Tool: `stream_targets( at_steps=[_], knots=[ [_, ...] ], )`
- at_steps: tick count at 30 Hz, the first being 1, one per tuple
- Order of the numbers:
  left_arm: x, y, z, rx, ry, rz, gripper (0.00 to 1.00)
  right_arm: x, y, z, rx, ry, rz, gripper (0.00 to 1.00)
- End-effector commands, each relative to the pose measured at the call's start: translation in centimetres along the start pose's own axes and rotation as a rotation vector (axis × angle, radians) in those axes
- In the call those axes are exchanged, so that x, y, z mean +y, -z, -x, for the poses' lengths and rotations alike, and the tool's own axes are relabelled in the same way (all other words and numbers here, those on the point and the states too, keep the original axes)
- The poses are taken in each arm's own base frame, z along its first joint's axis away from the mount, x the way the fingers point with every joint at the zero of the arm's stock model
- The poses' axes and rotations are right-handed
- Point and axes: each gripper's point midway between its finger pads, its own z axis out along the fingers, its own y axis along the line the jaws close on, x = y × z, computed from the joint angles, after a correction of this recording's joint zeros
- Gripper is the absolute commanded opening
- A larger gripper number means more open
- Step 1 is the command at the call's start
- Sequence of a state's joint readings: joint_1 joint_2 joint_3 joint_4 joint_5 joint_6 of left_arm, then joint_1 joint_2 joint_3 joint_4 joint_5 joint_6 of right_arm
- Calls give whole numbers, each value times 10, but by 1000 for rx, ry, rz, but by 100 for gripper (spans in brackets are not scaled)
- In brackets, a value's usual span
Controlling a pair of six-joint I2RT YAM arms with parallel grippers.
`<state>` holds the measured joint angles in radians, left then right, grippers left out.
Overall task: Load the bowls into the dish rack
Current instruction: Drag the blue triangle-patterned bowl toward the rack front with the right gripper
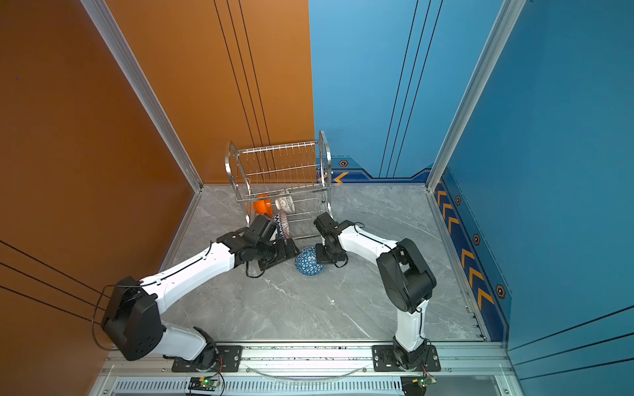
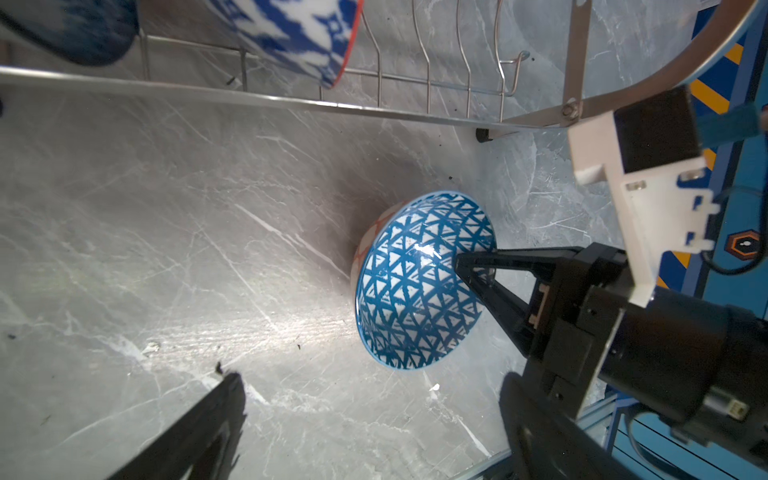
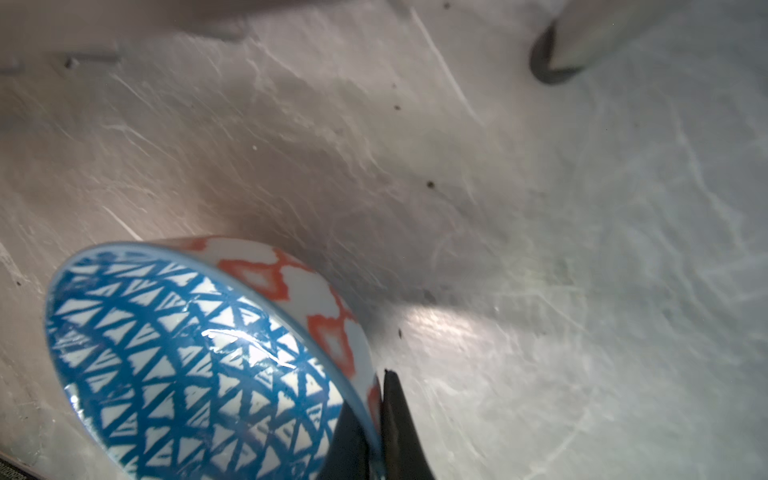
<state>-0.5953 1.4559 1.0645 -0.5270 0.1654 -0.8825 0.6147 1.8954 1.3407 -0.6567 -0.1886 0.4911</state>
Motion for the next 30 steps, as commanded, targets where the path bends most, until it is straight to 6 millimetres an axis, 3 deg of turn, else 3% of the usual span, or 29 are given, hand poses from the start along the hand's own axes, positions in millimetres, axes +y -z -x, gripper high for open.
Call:
stream_targets(
  at_steps=[1,8,15,22,25,30],
  knots=[
    [7,-2,-2,5,-1,10,95,13,-3,16,-15,56,34,0],
    [11,-14,-2,21,6,30,88,19,2,21,-28,114,43,11],
    [3,-25,6,32,-10,29,81,19,20,21,-58,175,37,36],
    [2,-33,7,48,-11,38,73,16,47,28,-123,172,31,52],
    [8,-37,2,60,6,49,70,12,58,32,-147,145,33,63],
    [15,-44,-1,65,31,58,65,11,74,37,-179,121,50,91]
  ],
)
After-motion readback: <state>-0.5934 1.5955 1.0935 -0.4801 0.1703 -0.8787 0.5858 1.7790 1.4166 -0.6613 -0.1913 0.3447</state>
